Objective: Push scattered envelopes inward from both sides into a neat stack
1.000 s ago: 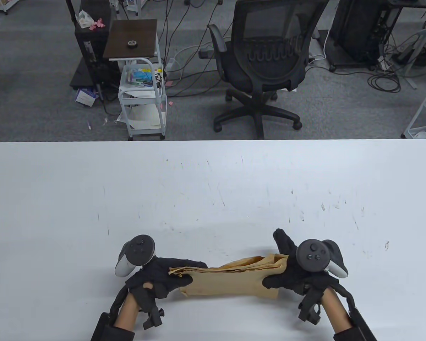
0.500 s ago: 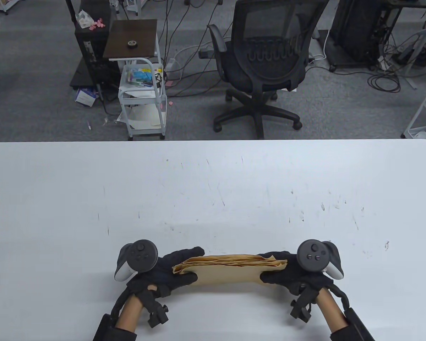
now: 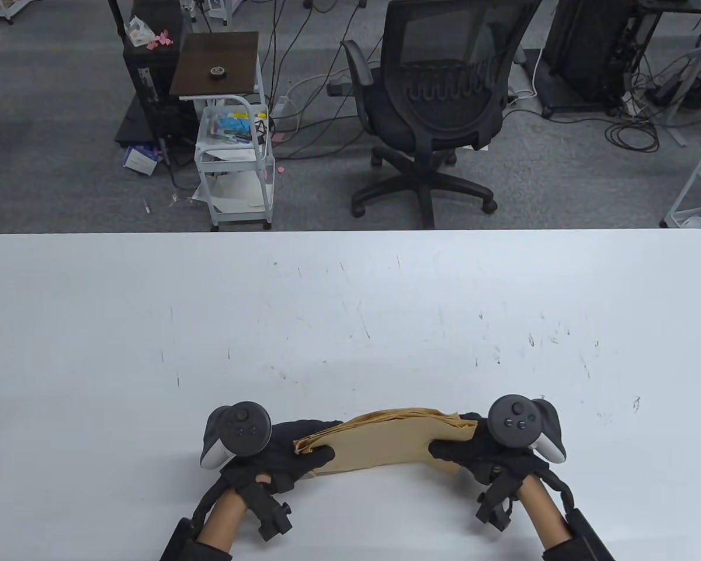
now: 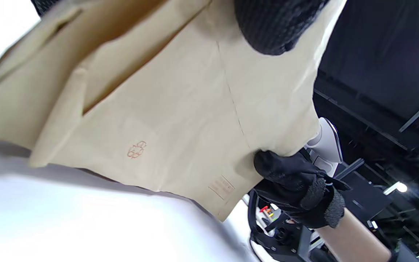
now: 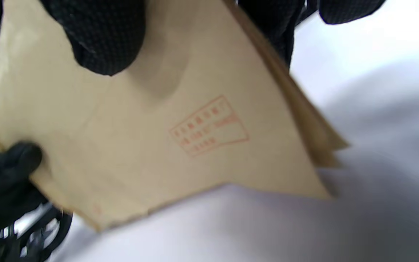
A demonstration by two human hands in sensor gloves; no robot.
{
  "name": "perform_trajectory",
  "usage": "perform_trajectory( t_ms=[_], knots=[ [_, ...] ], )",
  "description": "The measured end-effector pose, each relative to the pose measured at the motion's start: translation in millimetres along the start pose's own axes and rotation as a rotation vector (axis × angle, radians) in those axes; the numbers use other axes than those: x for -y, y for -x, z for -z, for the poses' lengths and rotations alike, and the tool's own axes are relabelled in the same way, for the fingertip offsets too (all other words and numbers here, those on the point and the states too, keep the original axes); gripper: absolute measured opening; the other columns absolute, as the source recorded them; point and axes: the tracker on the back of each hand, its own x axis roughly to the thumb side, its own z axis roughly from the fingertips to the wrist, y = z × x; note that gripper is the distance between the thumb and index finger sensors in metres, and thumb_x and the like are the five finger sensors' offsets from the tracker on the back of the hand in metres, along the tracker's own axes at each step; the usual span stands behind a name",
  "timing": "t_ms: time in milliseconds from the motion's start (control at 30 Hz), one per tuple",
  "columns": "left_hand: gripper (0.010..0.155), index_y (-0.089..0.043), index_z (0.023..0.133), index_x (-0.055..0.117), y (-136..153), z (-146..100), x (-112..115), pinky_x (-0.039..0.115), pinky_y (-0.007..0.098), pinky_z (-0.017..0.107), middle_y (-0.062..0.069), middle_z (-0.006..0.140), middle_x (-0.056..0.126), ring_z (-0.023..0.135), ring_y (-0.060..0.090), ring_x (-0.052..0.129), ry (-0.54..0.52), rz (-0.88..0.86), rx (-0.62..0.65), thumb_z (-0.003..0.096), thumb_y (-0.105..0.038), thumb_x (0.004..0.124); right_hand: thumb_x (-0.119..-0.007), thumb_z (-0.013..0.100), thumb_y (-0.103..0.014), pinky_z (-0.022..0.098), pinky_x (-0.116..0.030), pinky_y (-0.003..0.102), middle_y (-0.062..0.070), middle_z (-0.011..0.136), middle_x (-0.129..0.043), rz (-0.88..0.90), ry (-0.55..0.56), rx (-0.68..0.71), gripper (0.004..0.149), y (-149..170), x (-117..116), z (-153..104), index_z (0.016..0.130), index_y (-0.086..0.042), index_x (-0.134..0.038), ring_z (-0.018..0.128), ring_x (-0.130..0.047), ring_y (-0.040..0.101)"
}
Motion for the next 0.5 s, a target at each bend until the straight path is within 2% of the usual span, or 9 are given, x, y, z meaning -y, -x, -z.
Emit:
perform_trajectory(
  t_ms=[33, 67, 133, 167, 267, 300, 367, 400, 500],
  knots=[
    [0.054, -0.028, 0.101, 0.070, 0.9, 0.8, 0.8, 0.061, 0.064, 0.072, 0.008, 0.098, 0.085, 0.094, 0.042, 0.081, 0.007, 0.003, -0.012, 0.0488, -0.040, 0.077, -0.082, 0.045, -0.035, 0.062, -0.052, 0.073, 0.008, 0.085, -0.096, 0.022, 0.051, 0.010, 0.046, -1.5, 2.2, -0.1, 0.088, -0.018, -0.082, 0.081, -0.086, 0.043],
    [0.055, -0.028, 0.102, 0.067, 4.6, 1.3, 3.8, 0.060, 0.064, 0.072, 0.008, 0.100, 0.083, 0.094, 0.043, 0.080, 0.013, 0.014, -0.034, 0.0489, -0.040, 0.077, -0.082, 0.044, -0.034, 0.062, -0.051, 0.074, 0.009, 0.086, -0.095, 0.033, 0.043, -0.005, 0.047, 2.9, -3.3, 0.2, 0.088, -0.018, -0.081, 0.083, -0.085, 0.043],
    [0.058, -0.027, 0.104, 0.064, 9.6, 2.2, 10.7, 0.061, 0.064, 0.071, 0.009, 0.101, 0.080, 0.093, 0.043, 0.080, 0.020, 0.031, -0.034, 0.0491, -0.043, 0.076, -0.081, 0.045, -0.033, 0.061, -0.049, 0.077, 0.011, 0.089, -0.093, 0.034, -0.084, -0.062, 0.050, 12.1, -15.5, -0.7, 0.092, -0.015, -0.077, 0.082, -0.083, 0.049],
    [0.059, -0.025, 0.104, 0.063, 8.1, 2.6, 11.4, 0.060, 0.064, 0.071, 0.011, 0.102, 0.079, 0.094, 0.044, 0.079, -0.002, -0.017, -0.022, 0.0488, -0.042, 0.076, -0.081, 0.046, -0.034, 0.061, -0.049, 0.077, 0.012, 0.090, -0.093, 0.046, -0.076, -0.046, 0.051, 10.7, -13.5, -0.2, 0.093, -0.014, -0.076, 0.081, -0.083, 0.050],
    [0.060, -0.025, 0.104, 0.063, 1.8, 3.7, 8.0, 0.060, 0.064, 0.072, 0.011, 0.102, 0.080, 0.094, 0.043, 0.079, -0.042, -0.021, 0.012, 0.0484, -0.041, 0.078, -0.082, 0.044, -0.035, 0.062, -0.051, 0.075, 0.010, 0.091, -0.092, 0.138, 0.073, 0.005, 0.054, 3.8, -1.8, 1.3, 0.094, -0.015, -0.075, 0.083, -0.083, 0.045],
    [0.061, -0.026, 0.105, 0.062, 3.9, 4.6, 10.6, 0.060, 0.064, 0.072, 0.010, 0.102, 0.079, 0.095, 0.043, 0.079, -0.033, 0.008, -0.001, 0.0482, -0.041, 0.078, -0.082, 0.044, -0.034, 0.062, -0.050, 0.075, 0.011, 0.090, -0.092, 0.163, 0.056, -0.013, 0.053, 8.1, -7.5, 2.4, 0.093, -0.014, -0.075, 0.083, -0.083, 0.046],
    [0.061, -0.025, 0.105, 0.060, 9.7, 5.4, 17.1, 0.061, 0.064, 0.071, 0.009, 0.101, 0.080, 0.093, 0.043, 0.080, 0.024, 0.088, -0.023, 0.0485, -0.042, 0.077, -0.081, 0.046, -0.030, 0.061, -0.045, 0.078, 0.014, 0.093, -0.089, 0.138, -0.079, -0.101, 0.053, 15.6, -18.9, 2.3, 0.095, -0.012, -0.074, 0.084, -0.079, 0.052],
    [0.062, -0.024, 0.105, 0.059, 7.8, 6.1, 16.6, 0.061, 0.064, 0.071, 0.010, 0.102, 0.079, 0.094, 0.043, 0.079, 0.029, 0.059, -0.024, 0.0486, -0.041, 0.077, -0.080, 0.047, -0.032, 0.062, -0.044, 0.078, 0.013, 0.096, -0.087, 0.117, -0.093, -0.080, 0.054, 12.8, -17.2, 1.7, 0.097, -0.013, -0.071, 0.084, -0.078, 0.053],
    [0.061, -0.023, 0.105, 0.061, 0.4, 6.6, 15.0, 0.062, 0.063, 0.071, 0.010, 0.101, 0.081, 0.093, 0.041, 0.081, -0.004, 0.070, 0.011, 0.0487, -0.040, 0.078, -0.082, 0.045, -0.034, 0.062, -0.050, 0.074, 0.012, 0.090, -0.091, 0.033, 0.063, -0.004, 0.052, -1.2, -6.1, 2.9, 0.093, -0.013, -0.076, 0.083, -0.084, 0.045]
  ],
)
